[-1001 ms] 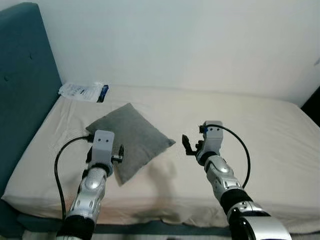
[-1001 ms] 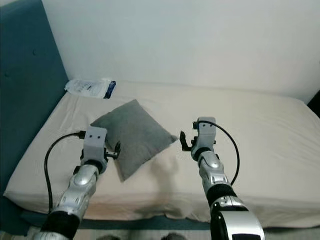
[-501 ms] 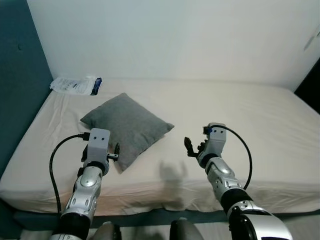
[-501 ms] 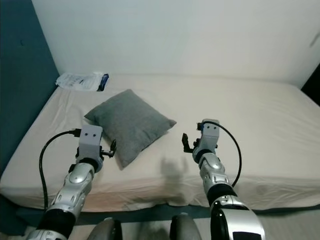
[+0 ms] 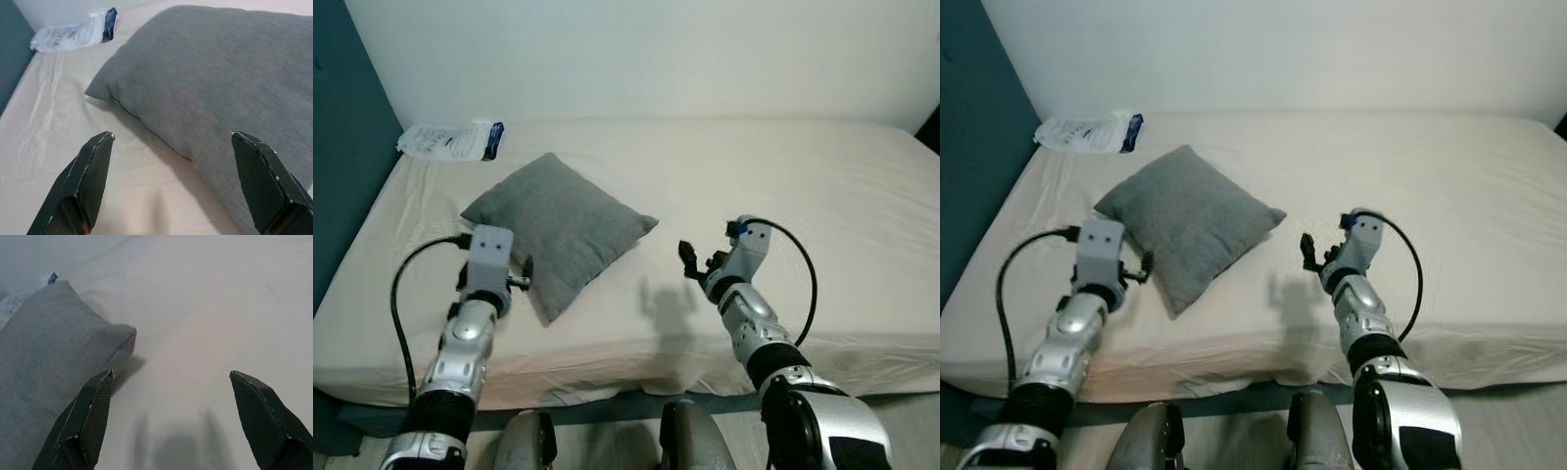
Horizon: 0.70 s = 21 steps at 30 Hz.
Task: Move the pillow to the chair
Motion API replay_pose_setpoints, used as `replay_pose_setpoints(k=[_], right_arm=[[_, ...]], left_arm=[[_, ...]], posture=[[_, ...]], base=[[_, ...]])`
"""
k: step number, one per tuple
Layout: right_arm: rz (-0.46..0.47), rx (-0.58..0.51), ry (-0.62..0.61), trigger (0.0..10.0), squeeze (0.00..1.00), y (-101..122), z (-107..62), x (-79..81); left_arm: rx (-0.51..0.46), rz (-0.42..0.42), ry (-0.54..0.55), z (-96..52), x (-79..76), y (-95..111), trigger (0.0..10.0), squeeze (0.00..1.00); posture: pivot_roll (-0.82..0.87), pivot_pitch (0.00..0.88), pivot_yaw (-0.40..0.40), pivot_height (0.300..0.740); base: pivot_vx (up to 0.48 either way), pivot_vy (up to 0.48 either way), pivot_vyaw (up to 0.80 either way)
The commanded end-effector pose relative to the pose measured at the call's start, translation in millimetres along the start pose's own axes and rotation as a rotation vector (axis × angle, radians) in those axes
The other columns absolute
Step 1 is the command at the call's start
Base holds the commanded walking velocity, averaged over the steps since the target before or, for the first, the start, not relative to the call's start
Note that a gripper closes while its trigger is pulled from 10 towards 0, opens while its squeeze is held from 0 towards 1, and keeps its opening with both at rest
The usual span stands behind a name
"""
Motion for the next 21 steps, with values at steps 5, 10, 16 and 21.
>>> replay_pose_setpoints(k=[5, 10, 16, 21], right_arm=[[-0.029, 0.017, -0.002, 10.0, 0.00, 2.5, 2.0, -0.5], [-0.016, 0.008, 0.018, 10.0, 0.00, 6.5, 3.8, 4.4], [0.013, -0.010, 0.012, 10.0, 0.00, 12.0, 5.7, 5.9], [0.013, -0.040, 0.060, 10.0, 0.00, 22.3, 9.3, 18.8]], left_arm=[[0.029, -0.011, 0.013, -0.5, 9.9, -5.3, 10.0, 0.00], [0.019, -0.011, -0.014, -3.8, 6.1, -3.2, 10.0, 0.00], [0.024, -0.008, -0.032, -7.4, 2.1, -5.0, 10.0, 0.00], [-0.004, 0.016, -0.030, -10.8, 7.0, -0.4, 10.0, 0.00]], posture=[[0.07, 0.184, -0.069, 0.595], [0.08, 0.202, -0.059, 0.586], [0.09, 0.221, -0.058, 0.581], [0.11, 0.244, -0.055, 0.581]], base=[[0.000, 0.000, 0.00], [0.000, 0.000, 0.00], [0.000, 0.000, 0.00], [0.000, 0.000, 0.00]])
Point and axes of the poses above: a point about 5 cm out from each wrist's last joint towards the gripper, its own z axis pointing out of the wrist towards the gripper, its own y axis along the axis of the wrist's last joint, x = y × z, the point moved 6 cm from there along z, pointing out of the wrist towards the gripper, and after that the axes turned 5 degrees about z, right-handed, at the moved point
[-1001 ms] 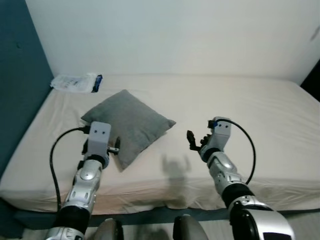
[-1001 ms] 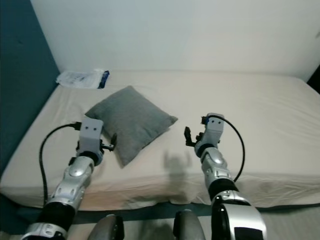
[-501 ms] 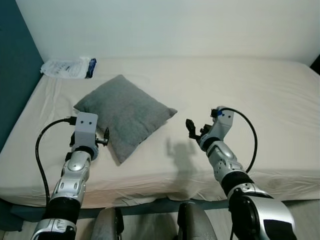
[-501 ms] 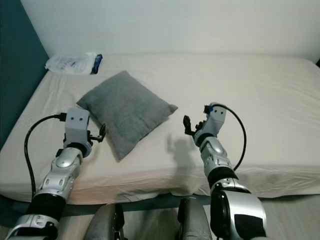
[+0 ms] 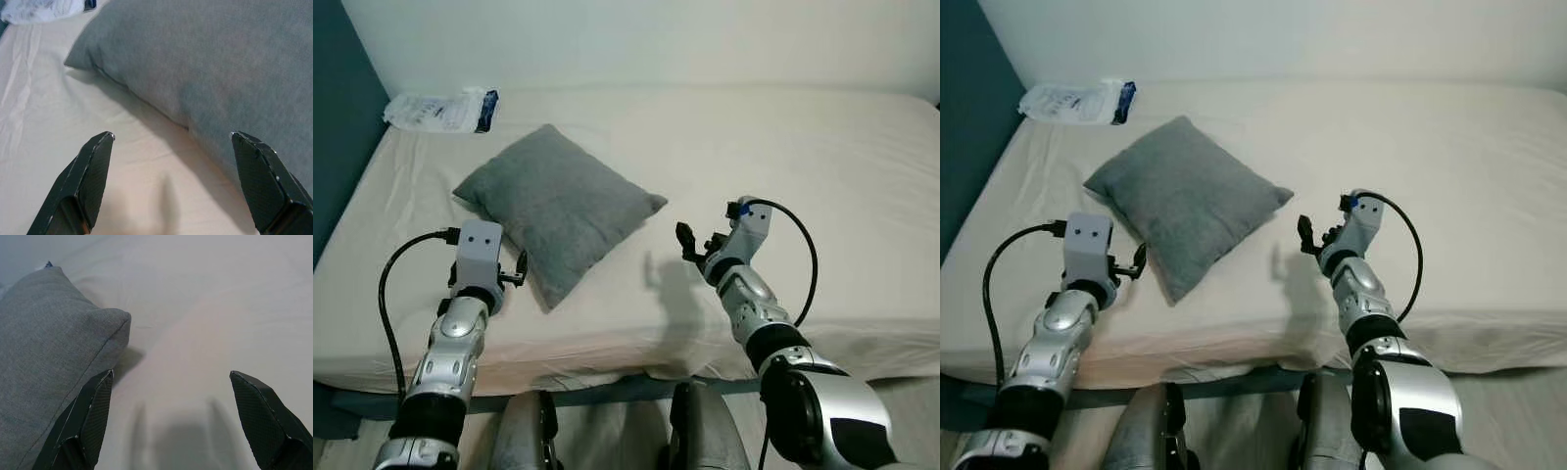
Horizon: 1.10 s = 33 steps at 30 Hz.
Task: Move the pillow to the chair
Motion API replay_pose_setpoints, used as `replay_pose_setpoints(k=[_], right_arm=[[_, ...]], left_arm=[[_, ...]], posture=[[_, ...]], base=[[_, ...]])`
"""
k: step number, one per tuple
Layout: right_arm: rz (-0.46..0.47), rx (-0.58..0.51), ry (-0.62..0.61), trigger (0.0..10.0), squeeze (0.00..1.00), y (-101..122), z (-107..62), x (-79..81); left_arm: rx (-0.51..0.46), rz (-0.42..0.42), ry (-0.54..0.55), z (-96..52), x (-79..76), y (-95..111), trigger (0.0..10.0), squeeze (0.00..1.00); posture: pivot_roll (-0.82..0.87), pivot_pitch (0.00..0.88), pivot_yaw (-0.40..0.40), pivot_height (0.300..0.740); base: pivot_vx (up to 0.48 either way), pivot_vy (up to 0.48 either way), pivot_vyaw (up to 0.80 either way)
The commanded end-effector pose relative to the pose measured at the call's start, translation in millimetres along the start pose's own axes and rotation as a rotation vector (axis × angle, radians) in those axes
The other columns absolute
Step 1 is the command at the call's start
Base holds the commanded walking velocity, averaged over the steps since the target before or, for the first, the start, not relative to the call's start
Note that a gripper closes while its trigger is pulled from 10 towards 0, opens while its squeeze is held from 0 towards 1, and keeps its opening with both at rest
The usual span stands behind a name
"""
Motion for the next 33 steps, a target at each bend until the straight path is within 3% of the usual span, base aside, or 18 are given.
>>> replay_pose_setpoints(k=[1, 2, 9, 16, 23, 33], right_arm=[[0.012, -0.001, 0.008, 10.0, 0.00, -1.7, 0.2, 2.2], [0.034, -0.008, 0.065, 10.0, 0.00, 1.6, 2.9, 14.9], [0.115, -0.017, 0.153, 10.0, 0.00, 7.1, 5.6, 31.4], [0.129, -0.073, 0.078, 10.0, 0.00, 26.0, 8.7, 20.0], [0.038, -0.070, 0.074, 10.0, 0.00, 38.2, 14.2, 28.5], [0.032, -0.113, -0.013, 10.0, 0.00, 54.3, 14.0, 11.8]], left_arm=[[0.002, 0.027, 0.000, -3.0, 4.7, -2.0, 10.0, 0.00], [-0.005, 0.029, 0.009, -3.6, 11.0, 1.3, 10.0, 0.00], [-0.013, 0.034, 0.014, -6.3, 17.5, 5.5, 10.0, 0.00], [-0.010, 0.040, 0.003, -10.0, 16.1, 4.9, 10.0, 0.00], [-0.015, 0.049, 0.000, -9.9, 16.8, 9.0, 10.0, 0.00], [-0.027, 0.079, 0.001, -14.8, 23.7, 17.6, 10.0, 0.00]], posture=[[0.11, 0.244, -0.055, 0.581], [0.13, 0.254, -0.056, 0.581], [0.16, 0.264, -0.046, 0.562], [0.17, 0.263, -0.043, 0.562], [0.19, 0.271, -0.042, 0.562], [0.25, 0.310, -0.026, 0.562]], base=[[0.000, 0.000, 0.00], [0.000, 0.000, 0.00], [0.000, 0.000, 0.00], [0.000, 0.000, 0.00], [0.000, 0.000, 0.00], [0.000, 0.000, 0.00]])
Point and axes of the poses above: a point about 5 cm out from each wrist's last joint towards the gripper, its own z axis pointing out of the wrist towards the gripper, its own y axis along the axis of the wrist's last joint, x = y × z, the point moved 6 cm from there along z, pointing out of the wrist towards the gripper, and after that the axes turned 5 degrees about z, right-handed, at the moved point
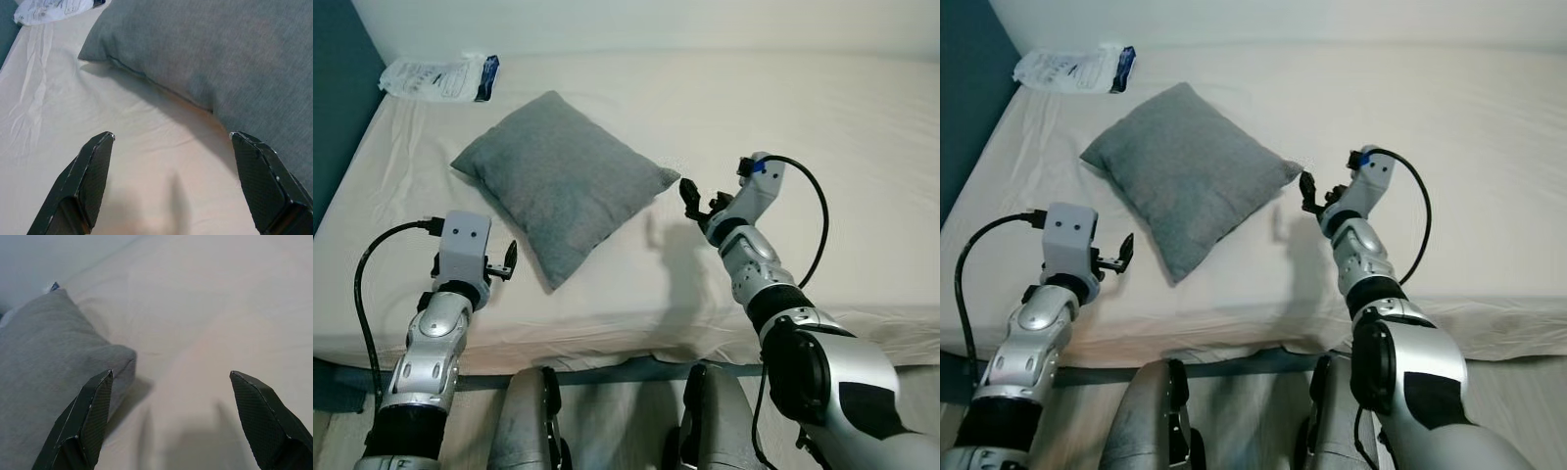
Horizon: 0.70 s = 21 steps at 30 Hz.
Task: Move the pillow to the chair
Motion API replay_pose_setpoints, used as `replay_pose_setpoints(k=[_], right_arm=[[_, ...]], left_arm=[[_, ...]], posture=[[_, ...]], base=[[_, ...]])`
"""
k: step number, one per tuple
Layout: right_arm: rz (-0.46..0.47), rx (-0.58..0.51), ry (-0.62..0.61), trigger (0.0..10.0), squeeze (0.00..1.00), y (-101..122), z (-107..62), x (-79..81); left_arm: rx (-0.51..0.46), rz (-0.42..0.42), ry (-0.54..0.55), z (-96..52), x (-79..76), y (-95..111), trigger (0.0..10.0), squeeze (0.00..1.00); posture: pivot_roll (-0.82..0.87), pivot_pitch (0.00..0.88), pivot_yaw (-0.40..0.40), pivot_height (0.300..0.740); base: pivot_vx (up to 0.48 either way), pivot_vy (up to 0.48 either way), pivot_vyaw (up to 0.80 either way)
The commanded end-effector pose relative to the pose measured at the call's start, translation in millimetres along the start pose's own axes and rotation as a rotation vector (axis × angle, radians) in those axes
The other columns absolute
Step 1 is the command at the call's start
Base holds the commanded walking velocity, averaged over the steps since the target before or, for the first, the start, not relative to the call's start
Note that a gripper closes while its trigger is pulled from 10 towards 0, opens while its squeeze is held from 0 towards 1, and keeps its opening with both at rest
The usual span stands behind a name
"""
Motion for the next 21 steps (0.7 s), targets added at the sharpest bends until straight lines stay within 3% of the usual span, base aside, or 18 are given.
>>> replay_pose_setpoints(k=[1, 6, 16, 19, 21], right_arm=[[0.000, 0.004, -0.014, 10.0, 0.00, -0.9, -0.5, -3.3], [0.041, -0.018, 0.005, 10.0, 0.00, 7.4, 1.6, 0.2], [0.013, -0.033, 0.004, 10.0, 0.00, 14.7, 2.7, -0.2], [0.028, -0.046, 0.029, 10.0, 0.00, 20.3, 4.4, 5.5], [0.063, -0.060, 0.091, 10.0, 0.00, 25.7, 6.5, 18.1]], left_arm=[[0.027, 0.020, 0.002, -4.0, 5.1, -7.4, 10.0, 0.00], [0.026, 0.039, 0.000, -5.0, 11.4, -4.3, 10.0, 0.00], [0.030, 0.061, -0.019, -13.2, 14.8, -0.9, 10.0, 0.00], [0.035, 0.063, -0.022, -16.6, 15.2, -1.8, 10.0, 0.00], [0.039, 0.065, -0.022, -18.7, 16.3, -3.1, 10.0, 0.00]], posture=[[0.25, 0.310, -0.026, 0.562], [0.27, 0.336, -0.008, 0.562], [0.29, 0.369, 0.005, 0.562], [0.30, 0.378, 0.002, 0.562], [0.30, 0.379, 0.000, 0.562]], base=[[0.000, 0.000, 0.00], [0.000, 0.000, 0.00], [0.000, 0.000, 0.00], [0.000, 0.000, 0.00], [0.000, 0.000, 0.00]])
Point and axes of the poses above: a point about 5 cm out from each wrist's last joint towards the gripper, its own z axis pointing out of the wrist towards the gripper, its own y axis along the axis of the wrist's last joint, x = y × z, the point moved 6 cm from there along z, pointing out of the wrist towards the gripper, and after that the axes turned 5 degrees about z, right-handed, at the moved point
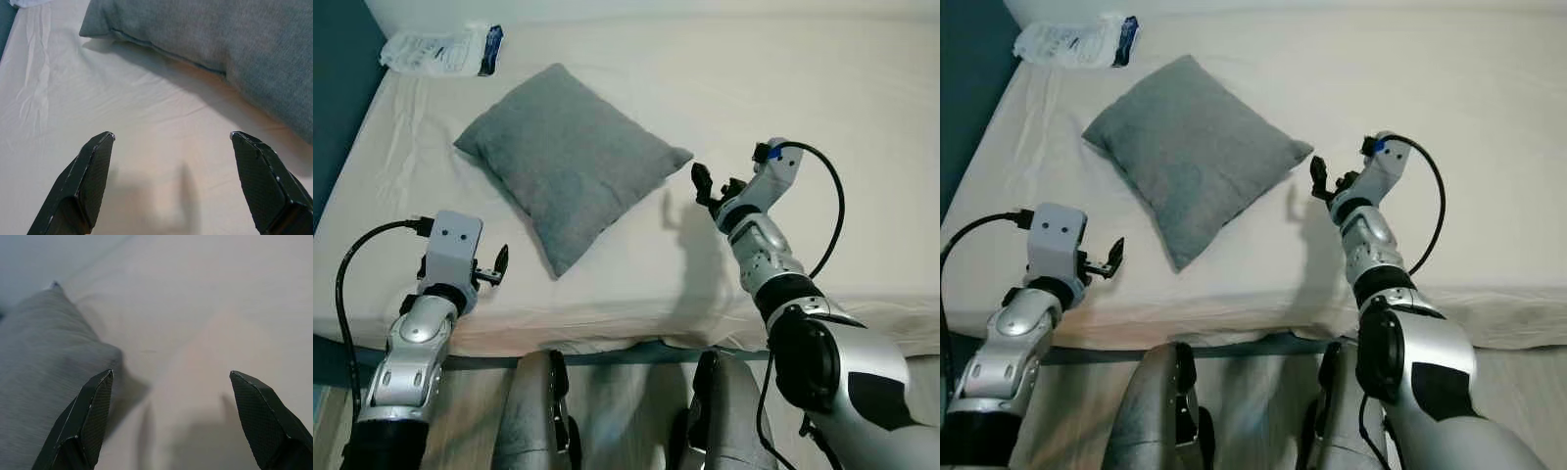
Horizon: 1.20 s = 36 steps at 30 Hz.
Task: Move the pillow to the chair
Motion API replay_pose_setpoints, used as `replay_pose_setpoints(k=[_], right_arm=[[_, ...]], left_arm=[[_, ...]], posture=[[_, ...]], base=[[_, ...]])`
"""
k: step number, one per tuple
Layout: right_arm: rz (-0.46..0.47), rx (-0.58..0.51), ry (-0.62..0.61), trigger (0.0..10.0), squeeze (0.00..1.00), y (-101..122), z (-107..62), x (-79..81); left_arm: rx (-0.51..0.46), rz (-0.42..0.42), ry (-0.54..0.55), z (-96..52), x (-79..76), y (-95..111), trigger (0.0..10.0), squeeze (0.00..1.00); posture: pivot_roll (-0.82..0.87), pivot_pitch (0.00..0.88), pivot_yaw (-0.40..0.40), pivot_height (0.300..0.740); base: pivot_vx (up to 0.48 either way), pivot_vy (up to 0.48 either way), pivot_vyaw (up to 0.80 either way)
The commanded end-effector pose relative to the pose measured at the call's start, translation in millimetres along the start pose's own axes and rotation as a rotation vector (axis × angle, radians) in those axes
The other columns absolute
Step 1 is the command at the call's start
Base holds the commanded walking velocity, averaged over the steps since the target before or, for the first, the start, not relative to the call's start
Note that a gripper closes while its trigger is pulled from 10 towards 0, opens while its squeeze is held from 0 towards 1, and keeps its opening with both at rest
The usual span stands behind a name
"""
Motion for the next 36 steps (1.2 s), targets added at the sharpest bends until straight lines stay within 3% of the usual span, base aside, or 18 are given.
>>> replay_pose_setpoints(k=[1, 7, 8, 12, 18, 21, 22, 24, 25, 36], right_arm=[[0.045, -0.003, 0.068, 10.0, 0.00, 0.1, 2.5, 14.6], [0.052, 0.018, 0.194, 10.0, 0.00, -3.0, 4.0, 38.8], [0.040, 0.052, 0.257, 10.0, 0.00, -10.6, 2.8, 50.1], [0.014, 0.084, 0.297, 10.0, 0.00, -18.7, 1.2, 57.5], [-0.048, 0.109, 0.275, 10.0, 0.00, -28.9, -0.4, 55.4], [-0.073, 0.093, 0.206, 10.0, 0.00, -25.2, 0.9, 44.1], [-0.072, 0.088, 0.163, 8.2, 0.00, -22.9, 1.6, 36.7], [-0.072, 0.076, 0.090, 8.2, 0.00, -18.1, 2.0, 23.4], [-0.057, 0.064, 0.061, 0.0, 0.00, -14.2, 1.8, 16.5], [-0.023, 0.022, 0.037, 0.0, 0.00, 0.1, 2.2, 7.4]], left_arm=[[0.042, 0.014, 0.006, -6.8, 6.3, -11.7, 10.0, 0.00], [0.049, 0.020, 0.003, -8.9, 6.8, -11.9, 10.0, 0.00], [0.051, 0.022, 0.003, -9.4, 7.0, -11.9, 10.0, 0.00], [0.052, 0.023, 0.003, -9.8, 7.0, -12.0, 10.0, 0.00], [0.056, 0.025, -0.003, -10.2, 5.4, -12.2, 10.0, 0.00], [0.055, 0.028, -0.009, -10.4, 4.3, -11.7, 10.0, 0.00], [0.055, 0.029, -0.010, -10.5, 4.1, -11.4, 10.0, 0.00], [0.055, 0.030, -0.011, -10.6, 4.0, -10.9, 10.0, 0.00], [0.055, 0.030, -0.010, -10.7, 4.1, -10.6, 10.0, 0.00], [0.055, 0.037, -0.001, -10.6, 9.9, -8.8, 10.0, 0.00]], posture=[[0.30, 0.379, 0.001, 0.562], [0.31, 0.378, 0.001, 0.562], [0.31, 0.378, 0.001, 0.562], [0.31, 0.379, 0.001, 0.562], [0.31, 0.379, 0.001, 0.562], [0.31, 0.379, 0.005, 0.562], [0.31, 0.379, 0.005, 0.562], [0.31, 0.379, 0.005, 0.562], [0.32, 0.377, 0.004, 0.562], [0.33, 0.375, 0.004, 0.562]], base=[[0.000, 0.000, 0.00], [0.000, 0.000, 0.00], [0.000, 0.000, 0.00], [0.000, 0.000, 0.00], [0.000, 0.000, 0.00], [0.000, 0.000, 0.00], [0.000, 0.000, 0.00], [0.000, 0.000, 0.00], [0.000, 0.000, 0.00], [0.000, 0.000, 0.00]])
Point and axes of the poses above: a point about 5 cm out from each wrist's last joint towards the gripper, its own z axis pointing out of the wrist towards the gripper, its own y axis along the axis of the wrist's last joint, x = y × z, the point moved 6 cm from there along z, pointing out of the wrist towards the gripper, and after that the axes turned 5 degrees about z, right-handed, at the moved point
